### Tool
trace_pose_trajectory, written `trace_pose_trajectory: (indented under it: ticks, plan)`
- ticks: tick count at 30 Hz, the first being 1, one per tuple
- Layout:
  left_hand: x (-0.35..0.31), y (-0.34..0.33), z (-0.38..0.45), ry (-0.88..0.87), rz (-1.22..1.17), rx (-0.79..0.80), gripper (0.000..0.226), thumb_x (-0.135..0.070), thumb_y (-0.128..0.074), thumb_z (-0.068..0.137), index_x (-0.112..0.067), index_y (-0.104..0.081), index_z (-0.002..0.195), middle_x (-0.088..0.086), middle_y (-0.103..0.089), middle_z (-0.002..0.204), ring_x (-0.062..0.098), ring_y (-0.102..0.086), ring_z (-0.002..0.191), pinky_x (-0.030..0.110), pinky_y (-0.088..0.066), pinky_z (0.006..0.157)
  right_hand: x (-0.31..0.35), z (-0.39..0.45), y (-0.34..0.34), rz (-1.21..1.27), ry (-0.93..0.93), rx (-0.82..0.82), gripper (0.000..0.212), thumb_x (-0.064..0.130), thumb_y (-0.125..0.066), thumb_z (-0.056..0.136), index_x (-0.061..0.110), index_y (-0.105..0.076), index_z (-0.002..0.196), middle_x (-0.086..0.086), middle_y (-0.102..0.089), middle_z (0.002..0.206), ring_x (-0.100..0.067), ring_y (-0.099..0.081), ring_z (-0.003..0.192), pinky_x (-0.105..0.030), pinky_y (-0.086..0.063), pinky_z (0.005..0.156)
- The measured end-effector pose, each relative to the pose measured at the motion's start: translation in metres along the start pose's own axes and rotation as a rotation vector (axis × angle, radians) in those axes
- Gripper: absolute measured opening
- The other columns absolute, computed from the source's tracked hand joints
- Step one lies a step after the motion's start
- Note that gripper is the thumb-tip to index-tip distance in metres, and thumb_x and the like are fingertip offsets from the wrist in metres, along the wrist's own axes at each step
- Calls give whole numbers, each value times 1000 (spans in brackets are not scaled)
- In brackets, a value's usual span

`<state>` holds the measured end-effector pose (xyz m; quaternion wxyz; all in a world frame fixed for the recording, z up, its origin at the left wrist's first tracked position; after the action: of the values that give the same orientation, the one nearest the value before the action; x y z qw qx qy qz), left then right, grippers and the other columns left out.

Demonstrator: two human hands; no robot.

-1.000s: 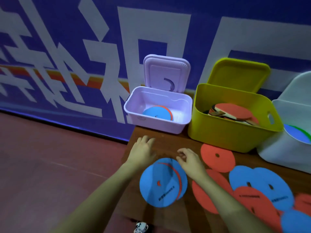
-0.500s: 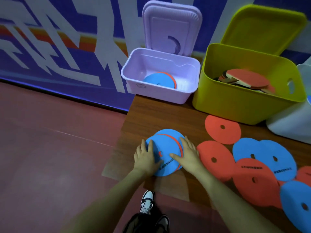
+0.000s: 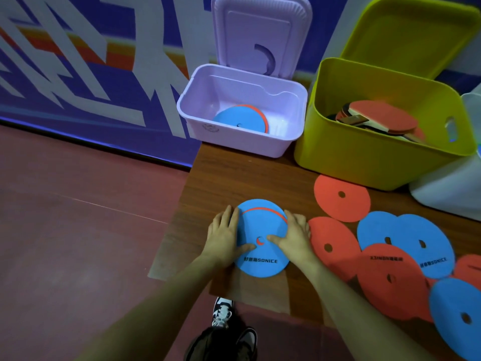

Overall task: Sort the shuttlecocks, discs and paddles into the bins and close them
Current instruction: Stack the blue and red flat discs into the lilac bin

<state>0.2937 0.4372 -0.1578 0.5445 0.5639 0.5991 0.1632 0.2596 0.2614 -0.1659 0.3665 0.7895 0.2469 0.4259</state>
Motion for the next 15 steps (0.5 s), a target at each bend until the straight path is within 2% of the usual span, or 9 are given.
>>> trace_pose_trajectory:
  ticks: [4,9,15]
  plan:
    - [-8,-4,-2,-15,-18,13,92,-48,-60,85,-20,-1,150,5,-3,157,28,-7,141,42,-13,113,0,-5,5,66,-8,-38,75,30,-79,70,23,-38,133,-7,-36,130,-27,-33,125,-36,-25,104]
    - [-11,2,0,14,-113,16,98,-36,-71,78,-26,-4,149,9,-12,148,29,-16,135,40,-21,109,5,-20,0,287,74,7,73,9,-74,74,21,-35,134,-6,-44,131,-25,-43,123,-40,-40,99]
    - [-13,10,-7,10,-177,-48,108,-33,-78,72,-27,-2,149,11,-16,139,29,-24,127,40,-27,106,5,-33,10,364,163,39,69,-1,-63,81,26,-35,138,-1,-44,139,-22,-41,129,-43,-40,103]
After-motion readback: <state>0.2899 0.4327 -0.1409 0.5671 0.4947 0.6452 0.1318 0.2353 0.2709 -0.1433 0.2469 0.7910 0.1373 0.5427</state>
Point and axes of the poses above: each hand's wrist, its own z-axis towards the middle knuckle, its own y-axis out of the back of the hand, x = y × z, the point moved 10 cm from there along z, towards the middle knuckle
